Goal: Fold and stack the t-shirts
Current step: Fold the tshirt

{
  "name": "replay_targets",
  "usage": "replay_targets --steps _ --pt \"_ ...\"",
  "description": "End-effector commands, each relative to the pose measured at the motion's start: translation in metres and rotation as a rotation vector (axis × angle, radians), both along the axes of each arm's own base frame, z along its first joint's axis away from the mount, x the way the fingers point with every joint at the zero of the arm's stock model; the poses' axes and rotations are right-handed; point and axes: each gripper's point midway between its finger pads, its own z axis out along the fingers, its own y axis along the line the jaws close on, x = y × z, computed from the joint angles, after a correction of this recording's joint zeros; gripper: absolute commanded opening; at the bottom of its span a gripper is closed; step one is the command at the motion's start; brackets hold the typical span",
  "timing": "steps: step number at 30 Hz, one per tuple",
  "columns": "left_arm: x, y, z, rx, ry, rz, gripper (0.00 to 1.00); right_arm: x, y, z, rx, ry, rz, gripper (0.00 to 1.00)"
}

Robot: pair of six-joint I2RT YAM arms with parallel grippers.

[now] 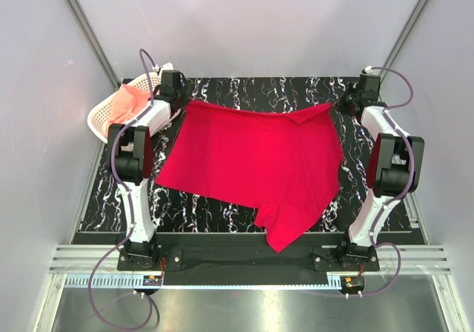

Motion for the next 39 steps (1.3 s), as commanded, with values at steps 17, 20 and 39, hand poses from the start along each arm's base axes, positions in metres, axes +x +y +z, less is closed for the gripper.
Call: replay_targets --steps 17,20,39 --pt "-0.011 0.010 0.001 0.065 0.082 -0.073 0.00 -0.127 0.024 0.019 0.088 0.283 -0.019 0.00" --pt "-0.020 0.013 -0.006 0.075 0.123 -0.070 0.00 -0.139 0.028 0.017 0.100 0.304 -0.014 0.00" --pt "-0.048 0.026 -0.021 0.133 0.271 -0.083 0.00 -0.181 0.038 0.015 0.128 0.379 0.008 0.00"
